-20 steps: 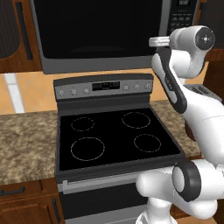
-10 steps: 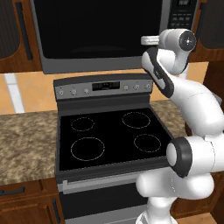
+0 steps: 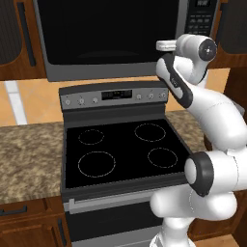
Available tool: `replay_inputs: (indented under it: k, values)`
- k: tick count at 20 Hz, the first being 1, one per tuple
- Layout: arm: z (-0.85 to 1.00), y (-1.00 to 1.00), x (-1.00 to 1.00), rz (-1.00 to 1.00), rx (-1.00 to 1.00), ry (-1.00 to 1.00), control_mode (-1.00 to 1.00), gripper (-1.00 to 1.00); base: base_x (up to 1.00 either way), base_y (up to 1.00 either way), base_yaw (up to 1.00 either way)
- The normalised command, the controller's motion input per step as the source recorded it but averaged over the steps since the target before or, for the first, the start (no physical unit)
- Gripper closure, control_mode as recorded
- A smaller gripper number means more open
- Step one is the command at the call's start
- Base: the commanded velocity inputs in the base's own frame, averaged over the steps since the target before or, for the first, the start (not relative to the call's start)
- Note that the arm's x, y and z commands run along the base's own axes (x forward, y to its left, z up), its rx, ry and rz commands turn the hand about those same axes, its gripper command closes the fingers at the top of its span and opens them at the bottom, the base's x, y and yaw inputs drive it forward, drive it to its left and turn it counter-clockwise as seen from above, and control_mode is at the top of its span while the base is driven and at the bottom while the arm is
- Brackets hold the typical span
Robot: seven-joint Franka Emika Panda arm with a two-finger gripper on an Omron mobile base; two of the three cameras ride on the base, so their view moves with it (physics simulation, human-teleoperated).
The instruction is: Open the microwave, place the bowl with waffle inside the microwave, then close the microwave door and turn it on.
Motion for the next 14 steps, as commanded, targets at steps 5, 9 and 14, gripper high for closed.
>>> replay_inputs:
  k: [5,9,14]
  values:
    - [0.00,0.00,0.09,0.00,0.00,0.00,-1.00,1.00,0.00,0.00,0.00]
    - [0.00,0.06,-0.01,0.00,0.00,0.02,-1.00,1.00,0.00,0.00,0.00]
    - [0.00,0.31,-0.47,0.00,-0.03,0.01,-1.00,1.00,0.00,0.00,0.00]
